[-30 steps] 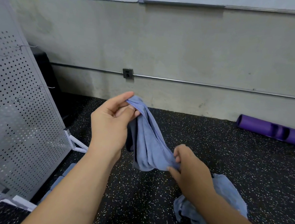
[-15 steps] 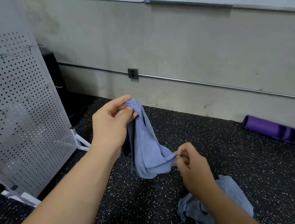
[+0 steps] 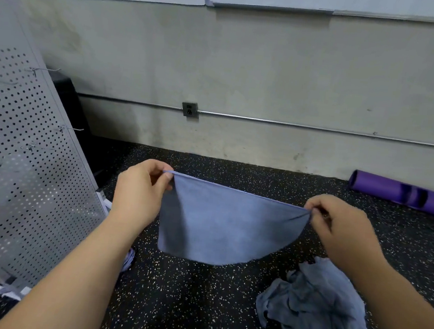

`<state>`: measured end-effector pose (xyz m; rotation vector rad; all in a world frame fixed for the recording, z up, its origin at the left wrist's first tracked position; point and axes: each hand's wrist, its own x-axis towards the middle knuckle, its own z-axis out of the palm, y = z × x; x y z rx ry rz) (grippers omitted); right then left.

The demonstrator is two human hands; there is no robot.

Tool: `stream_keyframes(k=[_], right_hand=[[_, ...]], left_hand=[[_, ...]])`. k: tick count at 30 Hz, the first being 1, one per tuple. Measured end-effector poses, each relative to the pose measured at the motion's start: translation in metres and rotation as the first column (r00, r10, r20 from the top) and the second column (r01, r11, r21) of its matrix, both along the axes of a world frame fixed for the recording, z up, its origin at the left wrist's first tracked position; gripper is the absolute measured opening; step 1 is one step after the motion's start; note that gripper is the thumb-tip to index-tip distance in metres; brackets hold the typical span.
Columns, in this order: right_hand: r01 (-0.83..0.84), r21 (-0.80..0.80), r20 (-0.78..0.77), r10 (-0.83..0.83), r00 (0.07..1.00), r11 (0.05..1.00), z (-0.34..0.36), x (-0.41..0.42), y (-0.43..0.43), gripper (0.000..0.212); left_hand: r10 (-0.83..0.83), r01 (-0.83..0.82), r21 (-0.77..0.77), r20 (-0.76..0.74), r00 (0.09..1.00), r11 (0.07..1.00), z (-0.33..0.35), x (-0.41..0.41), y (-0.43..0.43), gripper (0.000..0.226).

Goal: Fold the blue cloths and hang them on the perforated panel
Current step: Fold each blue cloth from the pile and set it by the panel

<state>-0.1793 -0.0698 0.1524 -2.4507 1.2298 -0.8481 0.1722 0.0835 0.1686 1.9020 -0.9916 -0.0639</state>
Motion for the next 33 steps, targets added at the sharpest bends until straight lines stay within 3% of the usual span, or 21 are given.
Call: stream_keyframes(k=[5, 10, 17, 22, 33], right_hand=[[-0.037, 0.031, -0.055, 0.038, 0.998, 0.999, 0.008, -0.014, -0.006, 0.027], [-0.047, 0.016, -0.081, 0.048, 0.996, 0.999, 0.01, -0.024, -0.014, 0.032], [-0.002, 0.067, -0.154, 0.012, 0.988, 0.998, 0.014, -0.041, -0.018, 0.03], [0.046, 0.027, -0.143, -0.041, 0.989, 0.999, 0.01, -0.052, -0.024, 0.028], [0.118, -0.075, -0.063, -0.122, 0.991, 0.99, 0.011, -0.05, -0.023, 0.017]], left_hand=[[-0.074, 0.041, 0.15, 0.218, 0.973, 0.988, -0.005, 0.0, 0.006, 0.009], [-0.114, 0.052, 0.204, 0.305, 0.945, 0.978, -0.005, -0.002, 0.011, 0.012], [-0.207, 0.195, 0.123, 0.096, 0.974, 0.973, 0.002, 0.0, 0.017, 0.013], [-0.348, 0.354, 0.052, -0.096, 0.932, 0.934, 0.005, 0.004, 0.02, 0.027], [-0.328, 0.328, 0.053, -0.022, 0.945, 0.943, 0.0, 0.005, 0.017, 0.019]])
